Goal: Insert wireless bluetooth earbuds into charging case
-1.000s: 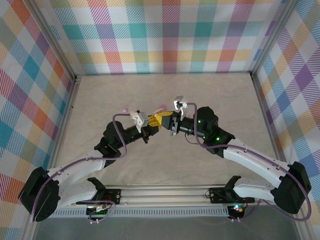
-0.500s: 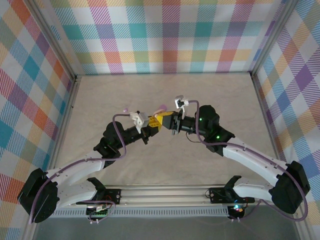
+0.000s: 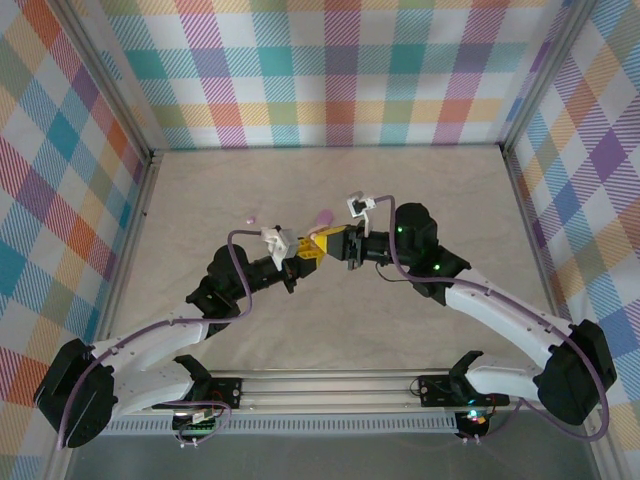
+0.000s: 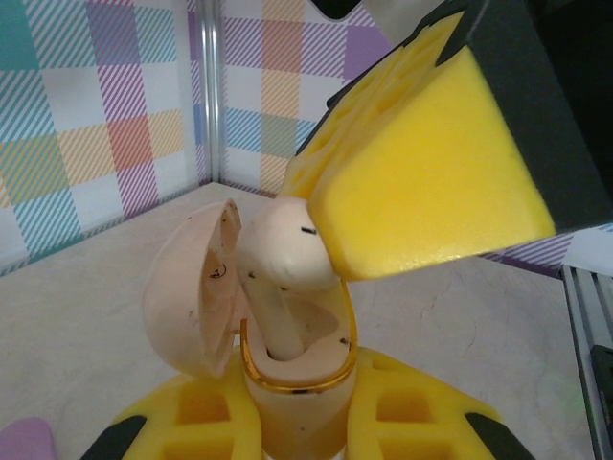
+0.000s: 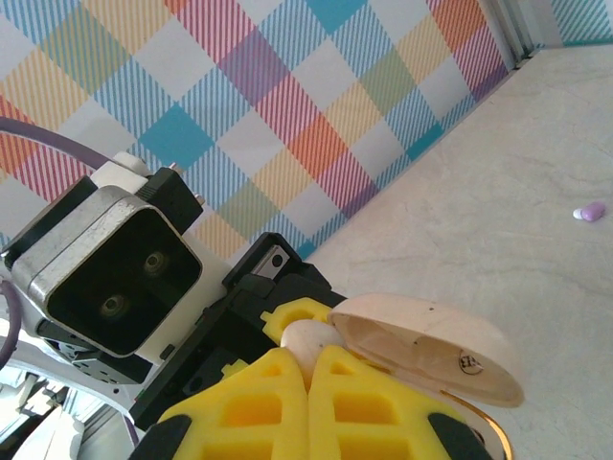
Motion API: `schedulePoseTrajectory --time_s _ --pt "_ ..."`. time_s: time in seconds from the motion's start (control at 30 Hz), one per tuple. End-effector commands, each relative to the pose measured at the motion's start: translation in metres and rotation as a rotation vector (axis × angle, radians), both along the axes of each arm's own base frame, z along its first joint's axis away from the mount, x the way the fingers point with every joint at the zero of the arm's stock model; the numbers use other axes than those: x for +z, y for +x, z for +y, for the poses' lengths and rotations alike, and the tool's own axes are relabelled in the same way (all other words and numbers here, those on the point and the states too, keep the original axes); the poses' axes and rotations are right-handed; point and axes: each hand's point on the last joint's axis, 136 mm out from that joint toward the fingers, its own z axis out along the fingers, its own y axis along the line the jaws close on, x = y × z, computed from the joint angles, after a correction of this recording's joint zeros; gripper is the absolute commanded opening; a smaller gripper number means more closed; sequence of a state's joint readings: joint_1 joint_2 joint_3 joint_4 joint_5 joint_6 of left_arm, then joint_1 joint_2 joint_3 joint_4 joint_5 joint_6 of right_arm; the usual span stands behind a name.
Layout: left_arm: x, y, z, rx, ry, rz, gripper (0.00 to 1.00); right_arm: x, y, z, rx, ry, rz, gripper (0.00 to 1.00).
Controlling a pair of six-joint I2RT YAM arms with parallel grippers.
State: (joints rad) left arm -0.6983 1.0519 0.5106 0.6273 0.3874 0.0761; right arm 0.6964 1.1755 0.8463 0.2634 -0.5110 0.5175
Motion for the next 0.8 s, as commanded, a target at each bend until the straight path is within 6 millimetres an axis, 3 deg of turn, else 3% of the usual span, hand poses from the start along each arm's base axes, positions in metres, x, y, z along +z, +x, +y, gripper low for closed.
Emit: schedulePoseTrajectory --time_s 0.0,0.67,0.77 --pt "0.051 -0.023 -0.001 -0.076 -0.108 -0.163 0.0 -0.031 0.008 -0.01 -0.045 -0.059 0.102 0.05" --pt "0.052 -0.026 -0.002 -0.098 -0.107 -0.17 0.0 -0.037 -0.012 -0.006 0.101 -0.159 0.045 0.12" --pt "0.05 -0.028 -0.003 -0.108 -0.097 -0.166 0.0 -0.042 -0.008 -0.008 0.088 -0.223 0.062 0.18"
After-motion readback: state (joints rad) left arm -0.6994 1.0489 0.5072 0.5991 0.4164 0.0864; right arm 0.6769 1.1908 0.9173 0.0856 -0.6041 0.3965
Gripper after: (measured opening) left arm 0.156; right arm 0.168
